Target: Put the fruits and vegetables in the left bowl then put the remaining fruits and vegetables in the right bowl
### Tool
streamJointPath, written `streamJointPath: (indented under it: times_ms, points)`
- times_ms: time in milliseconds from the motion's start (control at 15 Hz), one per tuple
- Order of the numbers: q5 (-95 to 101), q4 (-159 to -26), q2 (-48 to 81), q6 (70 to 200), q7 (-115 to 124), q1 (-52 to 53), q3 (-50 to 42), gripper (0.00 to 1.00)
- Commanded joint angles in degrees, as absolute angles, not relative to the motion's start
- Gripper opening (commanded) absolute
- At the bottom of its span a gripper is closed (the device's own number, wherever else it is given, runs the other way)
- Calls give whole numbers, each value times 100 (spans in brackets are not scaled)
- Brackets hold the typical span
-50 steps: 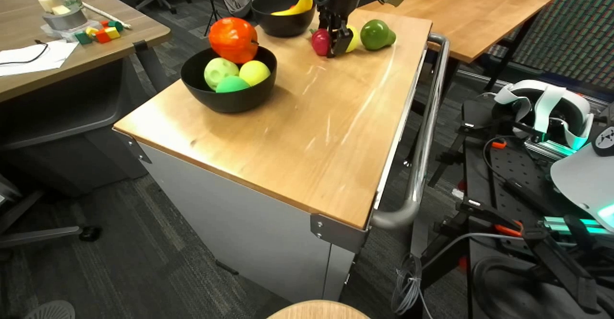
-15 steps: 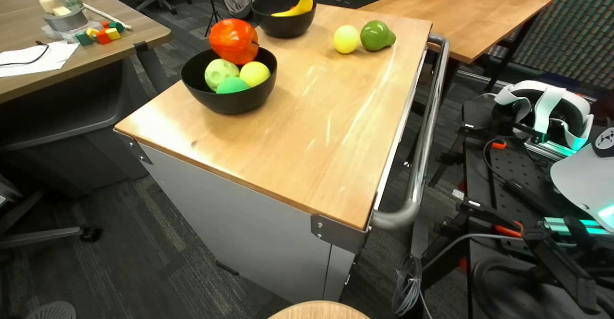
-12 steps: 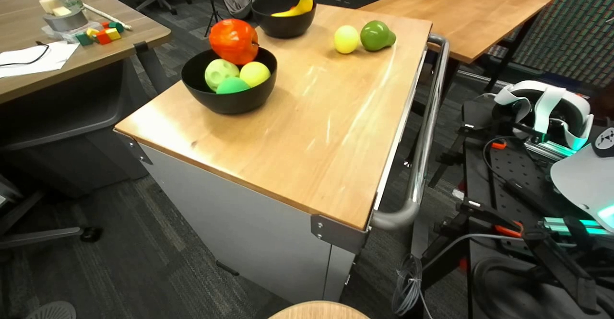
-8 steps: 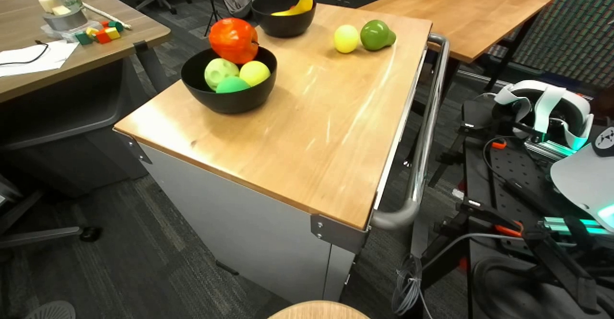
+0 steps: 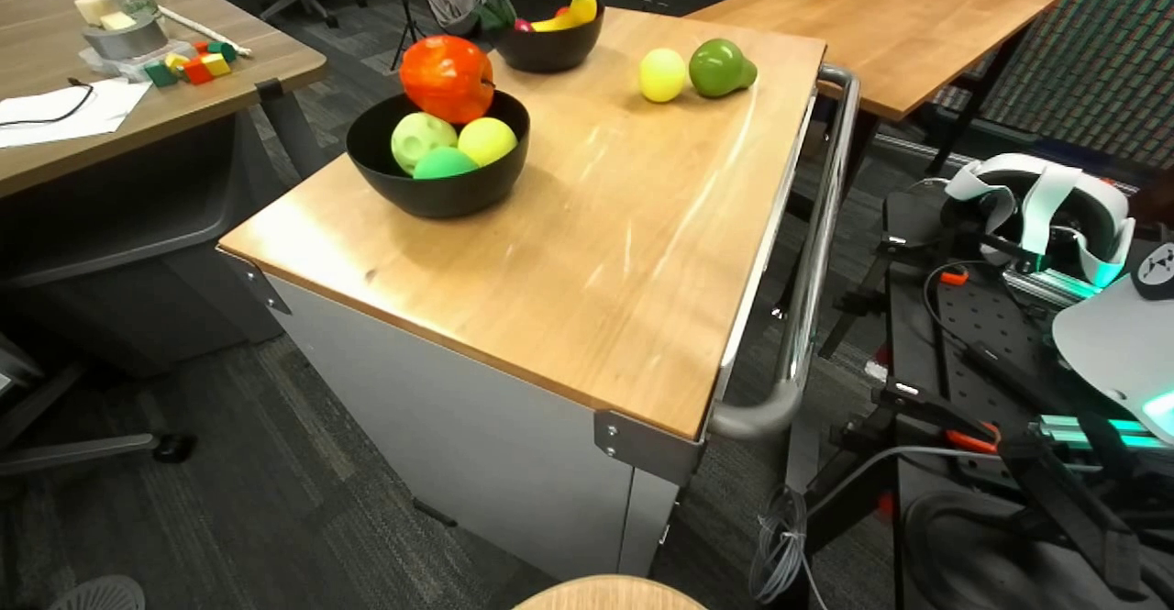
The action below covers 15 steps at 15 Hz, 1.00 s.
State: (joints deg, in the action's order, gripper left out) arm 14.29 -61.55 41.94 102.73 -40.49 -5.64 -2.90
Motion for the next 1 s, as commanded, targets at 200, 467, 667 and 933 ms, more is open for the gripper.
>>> streamJointPath:
  times_ms: [200,467,667,933]
  points:
    - [1320,-5125,4289,9593,-4693,-597,-97,100]
    - [1289,-6375,3250,10759,-5330,-655,197,100]
    - [1200,-7099,2802,11877,-5628,-800,400,100]
    - [1152,-7032,2956,12255,-5753,-687,279,100]
